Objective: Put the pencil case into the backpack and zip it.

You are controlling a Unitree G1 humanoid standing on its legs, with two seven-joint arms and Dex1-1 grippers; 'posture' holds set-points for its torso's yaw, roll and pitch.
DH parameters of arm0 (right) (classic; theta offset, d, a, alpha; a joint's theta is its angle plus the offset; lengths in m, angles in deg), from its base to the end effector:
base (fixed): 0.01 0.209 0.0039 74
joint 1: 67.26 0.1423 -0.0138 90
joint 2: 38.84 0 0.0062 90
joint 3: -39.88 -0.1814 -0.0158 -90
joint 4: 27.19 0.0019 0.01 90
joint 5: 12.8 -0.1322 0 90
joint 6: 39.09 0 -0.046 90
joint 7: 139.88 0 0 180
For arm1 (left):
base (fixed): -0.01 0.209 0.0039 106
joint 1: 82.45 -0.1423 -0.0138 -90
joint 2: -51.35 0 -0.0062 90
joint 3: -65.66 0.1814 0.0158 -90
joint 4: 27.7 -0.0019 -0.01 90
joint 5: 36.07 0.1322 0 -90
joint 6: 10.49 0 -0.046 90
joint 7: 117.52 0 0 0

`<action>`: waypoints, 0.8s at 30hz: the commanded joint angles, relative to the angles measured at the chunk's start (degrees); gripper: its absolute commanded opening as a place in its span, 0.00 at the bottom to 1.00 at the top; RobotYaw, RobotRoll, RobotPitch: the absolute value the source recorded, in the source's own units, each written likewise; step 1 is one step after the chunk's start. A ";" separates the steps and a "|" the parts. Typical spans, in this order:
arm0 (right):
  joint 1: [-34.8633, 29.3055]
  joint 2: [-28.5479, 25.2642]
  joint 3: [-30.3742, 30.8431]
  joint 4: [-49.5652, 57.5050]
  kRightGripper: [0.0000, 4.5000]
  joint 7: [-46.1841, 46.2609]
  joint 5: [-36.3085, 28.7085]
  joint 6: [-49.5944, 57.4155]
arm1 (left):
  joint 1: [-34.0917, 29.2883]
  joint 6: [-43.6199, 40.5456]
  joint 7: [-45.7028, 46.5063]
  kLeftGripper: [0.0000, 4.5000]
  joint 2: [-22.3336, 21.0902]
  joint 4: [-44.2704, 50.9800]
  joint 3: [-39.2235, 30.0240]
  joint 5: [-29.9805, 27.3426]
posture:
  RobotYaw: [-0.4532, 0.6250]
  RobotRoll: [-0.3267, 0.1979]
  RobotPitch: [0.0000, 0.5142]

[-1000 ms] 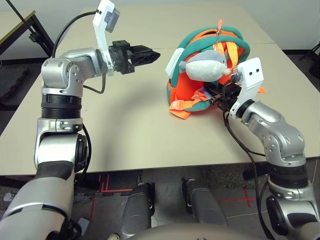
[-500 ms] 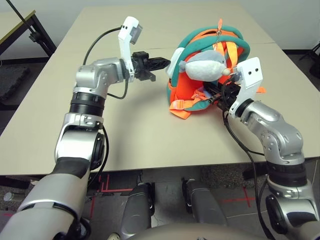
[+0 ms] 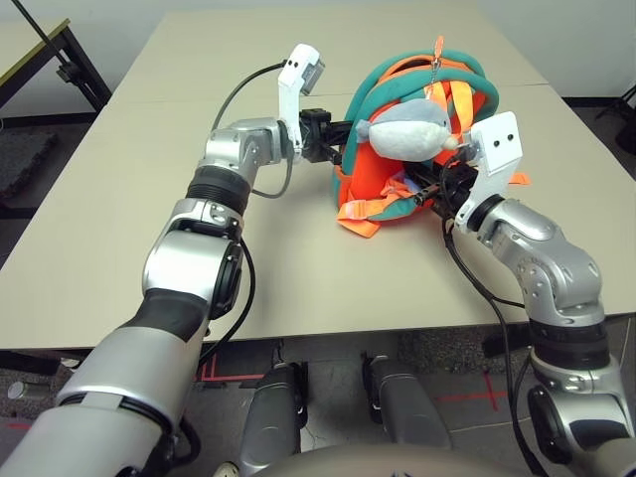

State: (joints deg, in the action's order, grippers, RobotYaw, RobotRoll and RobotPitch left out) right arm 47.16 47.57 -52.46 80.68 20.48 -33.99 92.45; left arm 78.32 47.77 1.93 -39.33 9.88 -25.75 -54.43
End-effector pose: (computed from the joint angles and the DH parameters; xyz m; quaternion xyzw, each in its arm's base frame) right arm 0.2481 -0.1752 0.1689 -0.0210 0.0077 0.2608 0.9651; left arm 0.3664 0.1506 0.2245 -0.0754 0.0950 -0.5371 0.8348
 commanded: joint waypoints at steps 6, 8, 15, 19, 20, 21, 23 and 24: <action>-1.05 0.01 1.96 -1.91 0.04 -0.78 0.59 0.84 | 0.49 -13.78 -0.03 0.00 -7.84 17.79 -7.71 -8.67 | 0.24 0.62 0.26; -0.97 0.06 2.13 -2.27 0.04 -0.89 0.66 0.55 | -0.46 -16.62 0.18 0.00 -8.94 22.86 -7.87 -10.28 | 0.24 0.62 0.26; -0.59 0.28 2.40 -3.33 0.04 -1.15 0.98 -0.25 | -3.25 -23.39 0.65 0.00 -9.27 35.97 -5.58 -14.53 | 0.24 0.62 0.25; -0.69 0.34 2.45 -3.45 0.04 -1.09 1.03 -0.53 | -4.14 -23.32 0.29 0.21 -8.79 39.14 -3.12 -14.84 | 0.24 0.62 0.25; -0.70 0.33 2.44 -3.49 0.04 -1.05 1.04 -0.58 | -4.26 -23.07 0.14 0.30 -8.68 39.35 -2.71 -14.97 | 0.23 0.62 0.25; -0.73 0.33 2.43 -3.47 0.04 -1.00 1.05 -0.60 | -4.41 -22.82 -0.11 0.37 -8.66 39.53 -2.14 -14.95 | 0.23 0.62 0.25; -0.82 0.34 2.39 -3.36 0.04 -0.89 1.06 -0.59 | -4.75 -22.15 -0.47 0.55 -8.67 39.80 -0.86 -14.55 | 0.23 0.62 0.25; -0.88 0.35 2.37 -3.27 0.04 -0.84 1.07 -0.56 | -4.96 -21.72 -0.68 0.64 -8.75 40.01 -0.08 -14.17 | 0.23 0.62 0.25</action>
State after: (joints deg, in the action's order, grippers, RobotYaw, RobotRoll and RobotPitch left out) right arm 47.24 47.71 -51.38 78.64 20.00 -33.28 90.48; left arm 74.16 25.18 2.03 -48.00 48.33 -27.36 -68.62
